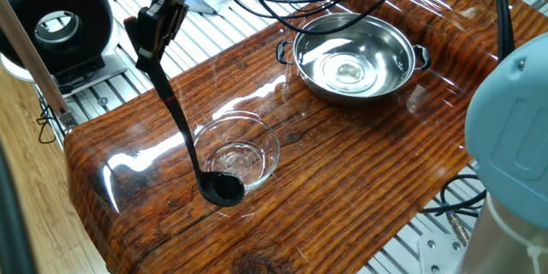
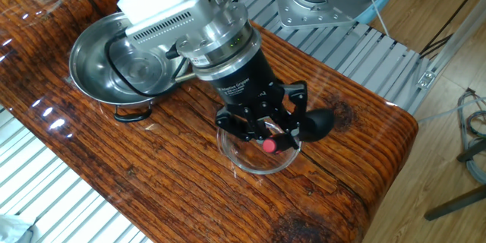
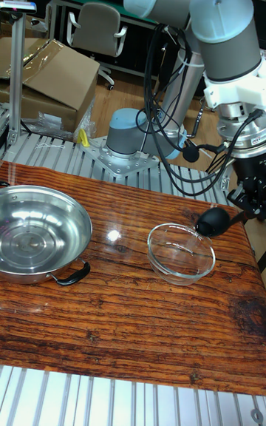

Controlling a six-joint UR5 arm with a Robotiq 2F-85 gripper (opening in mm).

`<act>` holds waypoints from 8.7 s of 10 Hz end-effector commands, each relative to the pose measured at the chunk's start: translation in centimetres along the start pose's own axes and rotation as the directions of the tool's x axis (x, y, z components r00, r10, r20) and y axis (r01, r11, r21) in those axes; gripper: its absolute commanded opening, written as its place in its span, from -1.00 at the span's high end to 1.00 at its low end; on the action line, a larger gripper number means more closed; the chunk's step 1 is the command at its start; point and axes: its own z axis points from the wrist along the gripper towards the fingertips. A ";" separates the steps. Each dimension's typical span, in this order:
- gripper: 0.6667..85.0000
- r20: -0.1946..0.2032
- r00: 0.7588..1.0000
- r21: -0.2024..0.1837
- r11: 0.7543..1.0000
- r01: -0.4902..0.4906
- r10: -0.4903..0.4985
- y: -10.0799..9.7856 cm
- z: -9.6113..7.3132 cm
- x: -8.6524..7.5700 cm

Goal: Scoop water with a large spoon from one bowl to another

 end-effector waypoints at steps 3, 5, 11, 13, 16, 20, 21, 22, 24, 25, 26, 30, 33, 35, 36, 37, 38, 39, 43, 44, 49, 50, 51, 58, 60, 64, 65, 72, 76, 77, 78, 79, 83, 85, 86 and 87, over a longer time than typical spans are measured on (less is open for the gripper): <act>0.99 0.017 1.000 -0.047 0.999 0.025 -0.024 1.2 -0.3 -0.3; 0.99 0.023 0.999 -0.060 0.998 0.029 -0.028 1.6 -0.4 -0.5; 0.99 0.016 0.999 -0.054 0.998 0.039 -0.038 1.2 -0.4 -0.1; 0.99 0.012 0.999 -0.048 0.998 0.047 -0.047 1.1 -0.4 0.0; 0.99 -0.029 0.996 0.051 0.995 0.086 -0.084 -1.4 -0.6 0.8; 0.99 -0.052 0.997 0.197 0.978 0.070 -0.061 -3.7 -2.0 0.8; 0.99 -0.048 0.998 0.230 0.972 0.051 -0.041 -4.2 -2.4 0.7; 0.99 -0.046 0.999 0.265 0.964 0.032 -0.021 -4.8 -2.8 0.7; 0.99 -0.038 0.999 0.355 0.935 -0.007 0.022 -6.4 -3.9 0.7; 0.99 -0.038 0.998 0.390 0.920 -0.032 0.051 -7.1 -4.5 1.0; 0.99 -0.036 0.996 0.437 0.897 -0.059 0.083 -7.9 -5.3 1.5; 0.99 -0.019 0.990 0.546 0.831 -0.106 0.139 -10.1 -7.6 2.6; 0.99 -0.012 0.983 0.619 0.773 -0.137 0.183 -12.8 -9.3 4.8; 0.99 0.010 0.969 0.643 0.740 -0.195 0.246 -14.2 -9.9 7.0; 0.99 0.019 0.963 0.646 0.732 -0.218 0.270 -14.6 -10.0 7.9; 0.99 0.037 0.952 0.638 0.726 -0.256 0.303 -14.6 -9.8 8.5; 0.99 0.059 0.942 0.631 0.719 -0.292 0.330 -14.9 -9.6 8.9; 0.99 0.071 0.937 0.623 0.718 -0.310 0.343 -15.2 -9.3 9.3; 0.99 0.081 0.925 0.619 0.709 -0.338 0.370 -17.4 -7.8 11.8; 0.99 0.084 0.924 0.618 0.709 -0.341 0.372 -17.8 -7.5 12.2; 0.99 0.105 0.928 0.602 0.720 -0.345 0.357 -18.4 -6.1 12.7; 0.99 0.111 0.930 0.601 0.722 -0.343 0.349 -18.6 -5.9 12.6; 0.99 0.120 0.935 0.604 0.723 -0.336 0.335 -19.1 -5.7 12.4; 0.99 0.181 0.949 0.607 0.729 -0.315 0.260 -21.1 -4.3 10.2; 0.99 0.189 0.952 0.617 0.726 -0.305 0.239 -21.7 -4.1 9.8; 0.99 0.133 0.963 0.613 0.744 -0.265 0.234 -21.4 -3.5 10.7; 0.99 0.139 0.965 0.616 0.744 -0.259 0.222 -21.6 -3.5 10.6; 0.80 0.118 0.977 0.596 0.775 -0.211 0.175 -21.2 -2.9 10.0; 0.59 0.090 0.983 0.590 0.787 -0.183 0.161 -21.0 -2.9 10.1; 0.55 0.084 0.982 0.589 0.786 -0.187 0.170 -20.9 -3.0 10.3; 0.51 0.084 0.981 0.588 0.786 -0.190 0.174 -20.9 -3.0 10.3; 0.47 0.085 0.981 0.588 0.786 -0.191 0.175 -20.9 -3.0 10.3; 0.38 0.087 0.981 0.591 0.784 -0.192 0.175 -20.9 -3.1 10.4; 0.29 0.079 0.983 0.589 0.788 -0.182 0.168 -20.9 -3.0 10.5; 0.26 0.081 0.982 0.585 0.790 -0.183 0.168 -20.8 -3.0 10.5; 0.25 0.081 0.982 0.585 0.790 -0.183 0.168 -20.8 -3.0 10.5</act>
